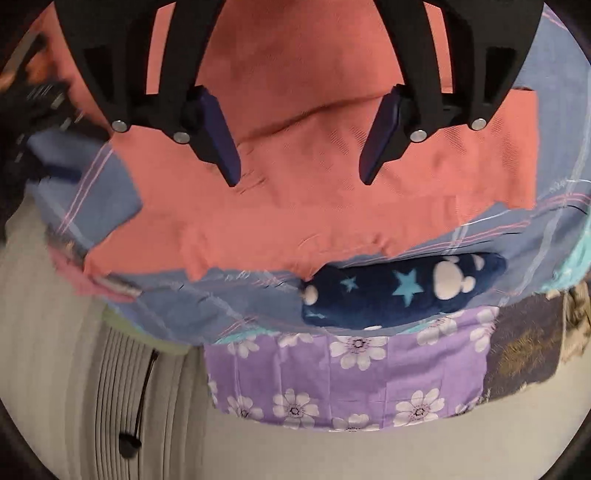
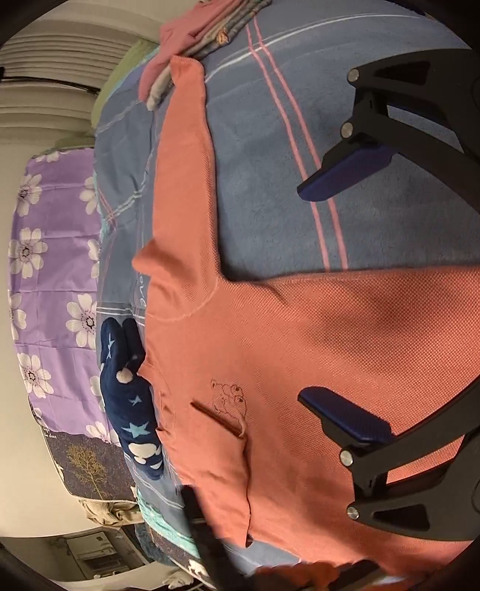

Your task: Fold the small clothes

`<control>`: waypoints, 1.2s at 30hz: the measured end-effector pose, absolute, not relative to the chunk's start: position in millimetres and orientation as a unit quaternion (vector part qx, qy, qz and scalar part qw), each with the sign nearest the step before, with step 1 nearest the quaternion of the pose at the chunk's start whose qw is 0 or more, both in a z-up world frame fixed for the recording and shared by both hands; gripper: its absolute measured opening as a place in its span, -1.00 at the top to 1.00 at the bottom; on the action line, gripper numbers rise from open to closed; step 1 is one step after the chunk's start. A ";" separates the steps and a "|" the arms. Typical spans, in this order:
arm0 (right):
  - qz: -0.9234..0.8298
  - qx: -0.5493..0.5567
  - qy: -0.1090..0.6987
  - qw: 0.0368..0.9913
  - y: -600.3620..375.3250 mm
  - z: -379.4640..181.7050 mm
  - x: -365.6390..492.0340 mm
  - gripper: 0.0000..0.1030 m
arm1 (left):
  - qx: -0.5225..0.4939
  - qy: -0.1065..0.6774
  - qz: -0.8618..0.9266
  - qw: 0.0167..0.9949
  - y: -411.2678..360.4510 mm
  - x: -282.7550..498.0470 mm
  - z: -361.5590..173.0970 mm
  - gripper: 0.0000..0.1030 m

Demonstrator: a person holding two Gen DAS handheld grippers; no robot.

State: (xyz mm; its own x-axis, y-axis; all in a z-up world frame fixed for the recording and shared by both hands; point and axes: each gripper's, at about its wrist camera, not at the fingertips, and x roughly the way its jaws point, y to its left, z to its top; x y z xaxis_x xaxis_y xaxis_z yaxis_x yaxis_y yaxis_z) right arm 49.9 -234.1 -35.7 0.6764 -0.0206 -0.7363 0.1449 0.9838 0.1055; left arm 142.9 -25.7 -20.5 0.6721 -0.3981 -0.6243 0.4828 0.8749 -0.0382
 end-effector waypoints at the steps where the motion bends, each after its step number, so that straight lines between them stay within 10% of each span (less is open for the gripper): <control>1: -0.034 0.082 0.404 0.911 -234.4 -34.4 52.3 -0.69 | 0.079 0.322 -0.224 0.917 -15.9 141.7 -24.3 -0.40; 5: 0.056 0.116 0.441 0.888 -226.0 -30.0 88.3 0.20 | 0.102 0.326 -0.170 0.924 23.2 139.8 -34.4 -0.54; 10: 0.145 0.145 0.467 0.860 -192.7 -34.5 147.2 0.21 | 0.109 0.355 -0.095 0.923 65.5 147.2 -52.1 -0.62; 13: 0.169 0.185 0.493 0.833 -180.5 -46.4 179.5 -0.18 | 0.116 0.366 -0.056 0.922 81.2 149.3 -61.0 -0.65; 19: 0.162 0.245 0.517 0.804 -164.4 -68.0 224.0 -0.35 | 0.111 0.385 -0.015 0.916 102.4 164.7 -67.3 -0.66; 22: 0.170 0.247 0.523 0.798 -149.4 -66.9 233.2 0.81 | 0.102 0.408 -0.005 0.907 110.2 171.9 -76.9 -0.76; 23: 0.171 0.243 0.526 0.797 -147.2 -65.4 233.7 0.92 | 0.093 0.410 -0.002 0.907 113.7 173.0 -77.9 -0.82; 36: 0.048 0.207 0.457 0.864 -244.3 -20.6 216.9 0.82 | 0.075 0.411 0.008 0.908 120.1 172.1 -80.1 -0.87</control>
